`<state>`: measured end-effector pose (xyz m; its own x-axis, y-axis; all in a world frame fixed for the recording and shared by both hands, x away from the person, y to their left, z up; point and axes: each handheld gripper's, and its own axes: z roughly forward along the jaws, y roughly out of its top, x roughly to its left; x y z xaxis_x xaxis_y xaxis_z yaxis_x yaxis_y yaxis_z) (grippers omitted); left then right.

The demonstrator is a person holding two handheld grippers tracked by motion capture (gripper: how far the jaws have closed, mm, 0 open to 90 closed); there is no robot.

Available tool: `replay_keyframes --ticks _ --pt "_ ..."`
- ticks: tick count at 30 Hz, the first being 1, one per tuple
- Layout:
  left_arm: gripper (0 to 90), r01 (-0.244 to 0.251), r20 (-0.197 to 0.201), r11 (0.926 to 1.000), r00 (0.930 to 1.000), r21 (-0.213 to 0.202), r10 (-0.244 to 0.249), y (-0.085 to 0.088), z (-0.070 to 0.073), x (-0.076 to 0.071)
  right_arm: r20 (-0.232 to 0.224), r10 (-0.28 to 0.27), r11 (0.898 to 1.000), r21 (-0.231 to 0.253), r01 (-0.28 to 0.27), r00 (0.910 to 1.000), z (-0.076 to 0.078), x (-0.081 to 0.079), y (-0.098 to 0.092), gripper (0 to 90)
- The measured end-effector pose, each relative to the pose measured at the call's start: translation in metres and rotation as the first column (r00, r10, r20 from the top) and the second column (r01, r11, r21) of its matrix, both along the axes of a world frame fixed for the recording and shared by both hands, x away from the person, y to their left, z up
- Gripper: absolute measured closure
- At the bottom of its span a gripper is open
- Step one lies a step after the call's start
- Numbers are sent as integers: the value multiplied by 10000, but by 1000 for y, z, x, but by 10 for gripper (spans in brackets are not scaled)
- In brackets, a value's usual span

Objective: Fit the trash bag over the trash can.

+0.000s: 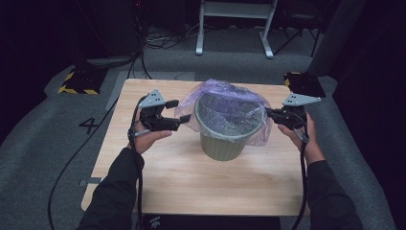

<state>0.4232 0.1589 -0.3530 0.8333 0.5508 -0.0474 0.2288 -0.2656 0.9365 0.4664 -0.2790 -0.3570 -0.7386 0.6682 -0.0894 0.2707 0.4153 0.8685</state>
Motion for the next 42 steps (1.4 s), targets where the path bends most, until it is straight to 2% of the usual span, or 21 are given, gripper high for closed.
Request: replay_keyframes --ticks 2,4,6,8,9,11,13,15,17,19,21,25,28,30,31,33,35,37,39,40,42 --pt "166 380 -25 9992 9993 97 -380 -6 -4 -9 66 18 10000 -77 -18 10000 1 -4 -2 862" --pt "158 427 45 9984 9991 367 -429 -12 -8 -17 85 137 9998 -142 -136 9999 2 -7 -3 815" --pt "155 435 282 9971 9986 624 -453 -17 -12 -23 71 130 9997 -228 -129 9999 3 -9 -5 653" --pt "171 435 404 9960 9981 785 -468 -20 -13 -25 71 272 9989 -394 -269 9996 5 -12 -7 564" --pt "191 412 398 9959 9982 807 -445 -21 -13 -25 261 157 9985 -534 -143 9995 6 -14 -8 514" --pt "307 609 362 9941 9973 899 -644 -24 -15 -24 422 75 9966 -820 -40 9991 10 -19 -8 397" --pt "427 632 429 9923 9968 1063 -681 -27 -17 -23 516 119 9950 -1001 -66 9986 13 -23 -9 359" --pt "453 812 262 9901 9961 1147 -847 -29 -20 -21 700 237 9947 -1018 -165 9973 17 -28 -10 313" --pt "398 795 127 9910 9966 1077 -814 -30 -22 -20 904 168 9948 -1016 -75 9958 22 -33 -12 310" --pt "316 747 43 9925 9971 972 -755 -30 -23 -19 1073 303 9966 -792 -219 9938 27 -38 -13 311" --pt "284 784 99 9934 9968 841 -795 -30 -22 -19 1140 587 9959 -745 -503 9917 31 -42 -13 321" --pt "258 1034 47 9893 9945 1030 -1044 -34 -23 -19 1830 820 9962 -438 -752 9797 43 -51 -7 338" --pt "357 1104 -2 9875 9938 1124 -1111 -35 -25 -18 2152 1004 9946 -492 -919 9714 52 -50 2 334" --pt "452 1089 -46 9857 9940 1289 -1092 -36 -27 -15 2358 1012 9936 -732 -862 9665 55 -44 8 396" --pt "484 1050 -47 9853 9944 1346 -1053 -37 -27 -15 2316 1077 9931 -709 -936 9668 55 -38 12 405" --pt "553 984 2 9842 9950 1474 -995 -38 -28 -13 2152 1117 9914 -911 -939 9702 55 -29 17 442" --pt "633 1046 -37 9848 9944 1385 -1052 -38 -29 -11 1988 1136 9883 -1231 -902 9734 53 -18 23 465" --pt "709 1175 -113 9838 9931 1357 -1170 -38 -31 -8 1783 1038 9856 -1501 -772 9785 52 -9 27 551" --pt "782 1237 -139 9838 9923 1294 -1229 -39 -33 -6 1510 1078 9832 -1629 -828 9826 51 0 32 597" --pt "828 1386 -148 9830 9904 1204 -1378 -38 -34 -4 1440 1098 9819 -1694 -848 9835 51 3 34 654" --pt "895 1405 -110 9828 9901 1199 -1402 -38 -36 -3 1212 1099 9825 -1634 -894 9865 50 10 36 746"
